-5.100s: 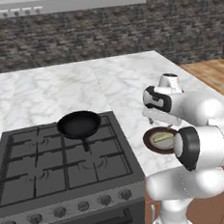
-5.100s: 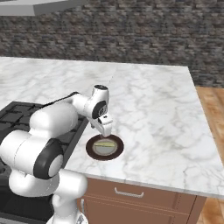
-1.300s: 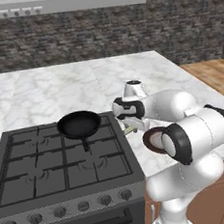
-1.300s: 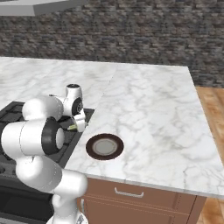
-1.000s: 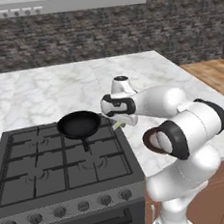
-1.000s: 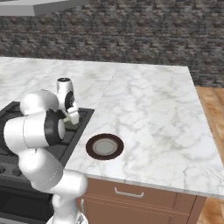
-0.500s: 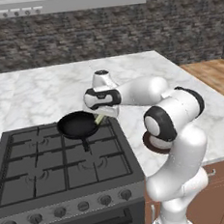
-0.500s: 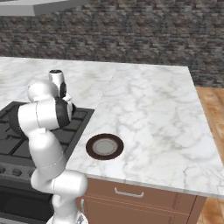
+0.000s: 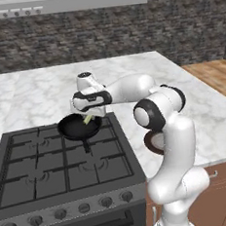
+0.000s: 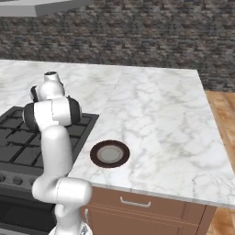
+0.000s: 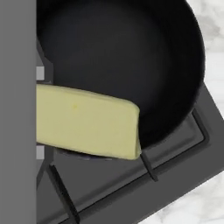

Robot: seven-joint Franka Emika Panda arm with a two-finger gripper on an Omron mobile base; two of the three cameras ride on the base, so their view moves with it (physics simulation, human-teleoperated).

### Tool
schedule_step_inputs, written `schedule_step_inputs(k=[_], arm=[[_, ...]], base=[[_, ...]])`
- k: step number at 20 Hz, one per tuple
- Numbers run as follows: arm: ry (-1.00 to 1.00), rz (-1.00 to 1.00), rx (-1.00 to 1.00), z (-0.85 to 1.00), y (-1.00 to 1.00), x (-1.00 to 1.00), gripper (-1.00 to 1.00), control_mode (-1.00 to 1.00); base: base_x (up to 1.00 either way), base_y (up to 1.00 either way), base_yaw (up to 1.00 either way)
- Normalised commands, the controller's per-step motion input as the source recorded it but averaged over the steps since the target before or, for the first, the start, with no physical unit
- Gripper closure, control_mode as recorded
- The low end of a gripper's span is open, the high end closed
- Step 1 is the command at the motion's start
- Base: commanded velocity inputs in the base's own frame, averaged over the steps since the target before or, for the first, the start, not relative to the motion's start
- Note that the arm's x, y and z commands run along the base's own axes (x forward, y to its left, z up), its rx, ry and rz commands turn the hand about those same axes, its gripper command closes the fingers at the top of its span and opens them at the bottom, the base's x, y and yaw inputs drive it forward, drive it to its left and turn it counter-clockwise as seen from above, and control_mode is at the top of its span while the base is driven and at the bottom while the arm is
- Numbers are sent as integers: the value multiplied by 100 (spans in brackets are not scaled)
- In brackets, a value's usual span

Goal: Pick up the butter stick and place it in the pan. Then turn on the burner for the pan.

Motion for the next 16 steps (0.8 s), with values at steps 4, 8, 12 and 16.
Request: schedule_step_inputs(k=[4, 8, 12, 16], arm=[[0, 0, -11, -40, 20, 41, 100, -100], [0, 0, -7, -38, 10, 28, 100, -100], [1, 0, -4, -28, 7, 24, 100, -100], [1, 0, 0, -17, 1, 4, 100, -100]], base=[[0, 0, 0], [0, 0, 0], [0, 0, 0], [0, 0, 0]])
